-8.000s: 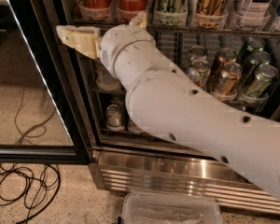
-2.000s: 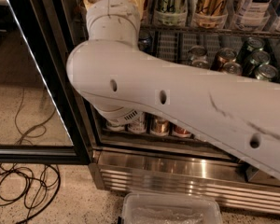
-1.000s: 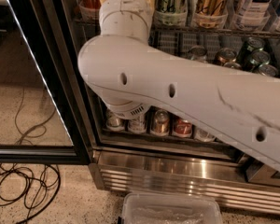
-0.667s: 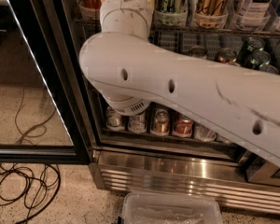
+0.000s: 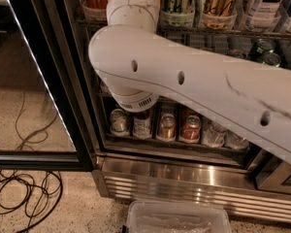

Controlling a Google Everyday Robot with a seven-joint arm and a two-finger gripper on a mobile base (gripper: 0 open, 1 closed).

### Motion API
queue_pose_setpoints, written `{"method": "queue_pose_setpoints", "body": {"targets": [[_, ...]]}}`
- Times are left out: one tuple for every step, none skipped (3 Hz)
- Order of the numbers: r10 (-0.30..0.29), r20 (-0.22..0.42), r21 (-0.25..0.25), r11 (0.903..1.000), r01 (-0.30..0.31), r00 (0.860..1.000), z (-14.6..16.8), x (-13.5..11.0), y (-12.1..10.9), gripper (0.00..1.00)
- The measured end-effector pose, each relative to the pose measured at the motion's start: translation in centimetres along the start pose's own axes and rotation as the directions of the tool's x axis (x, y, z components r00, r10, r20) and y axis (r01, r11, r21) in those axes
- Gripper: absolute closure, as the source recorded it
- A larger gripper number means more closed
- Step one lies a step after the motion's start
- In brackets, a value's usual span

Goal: Pick coke can from top shelf of fridge

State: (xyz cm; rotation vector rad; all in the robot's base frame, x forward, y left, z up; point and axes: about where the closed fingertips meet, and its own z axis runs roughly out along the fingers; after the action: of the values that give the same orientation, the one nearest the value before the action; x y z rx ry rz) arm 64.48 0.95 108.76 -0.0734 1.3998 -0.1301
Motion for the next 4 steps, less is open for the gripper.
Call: {"method": "queue_pose_setpoints", "body": {"targets": [[0.011,-0.008,-0.01,0.9999,-0.012,1.0,0.8,0.1,0.1,0.34],[0.013,-0.009,-0.029,0.9995,-0.013,1.0,2.0,0.1,0.6,0.33],[0.02,-0.011,-0.045,0.9988,-0.021,1.0,2.8,0.0,1.1,0.32],[0.034,-0.011,-0.063,0.9974,-0.035,0.999,2.5,-0.4,1.5,0.51]]}}
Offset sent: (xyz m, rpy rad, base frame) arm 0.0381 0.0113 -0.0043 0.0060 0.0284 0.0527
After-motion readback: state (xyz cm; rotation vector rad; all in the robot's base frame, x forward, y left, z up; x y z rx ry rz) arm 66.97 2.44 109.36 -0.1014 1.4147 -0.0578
